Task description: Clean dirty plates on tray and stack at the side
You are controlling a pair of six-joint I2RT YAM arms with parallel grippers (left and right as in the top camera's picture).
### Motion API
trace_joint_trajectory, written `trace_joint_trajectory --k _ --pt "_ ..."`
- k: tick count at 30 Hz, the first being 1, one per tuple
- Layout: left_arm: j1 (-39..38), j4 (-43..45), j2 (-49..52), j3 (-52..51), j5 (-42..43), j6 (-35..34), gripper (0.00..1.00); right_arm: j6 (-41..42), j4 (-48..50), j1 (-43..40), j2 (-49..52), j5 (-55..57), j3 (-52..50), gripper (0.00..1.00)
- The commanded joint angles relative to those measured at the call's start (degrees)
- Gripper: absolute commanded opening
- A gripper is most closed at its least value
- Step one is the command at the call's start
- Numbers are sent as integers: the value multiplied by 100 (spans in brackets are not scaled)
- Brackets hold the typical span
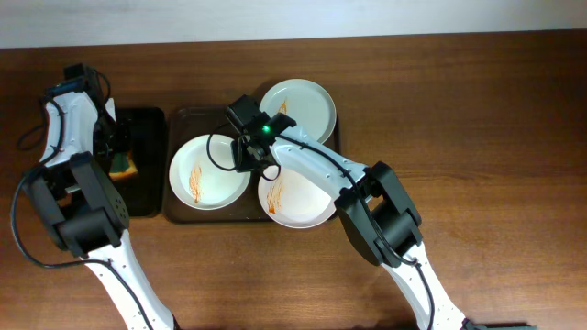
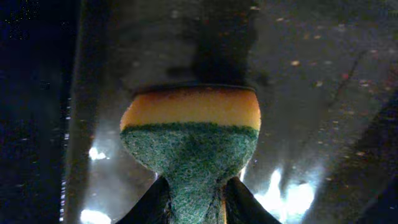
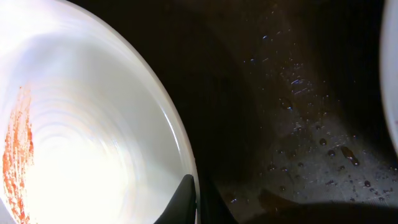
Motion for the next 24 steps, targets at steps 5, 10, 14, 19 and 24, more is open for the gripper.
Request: trace_joint_trajectory --k 5,10,14,19,24 --pt "31 -227 168 -103 245 39 51 -52 -44 -22 170 120 -4 4" --pt "31 -380 168 -103 225 15 52 -52 -44 -22 170 122 -4 4" --pt "31 -365 168 -103 225 -114 16 -50 -42 -22 170 120 -4 4" --pt "31 -157 166 -98 354 -109 1 -50 -42 -22 170 118 -4 4" --pt "2 -433 76 361 1213 -20 1 -52 -52 -205 170 -280 -2 4"
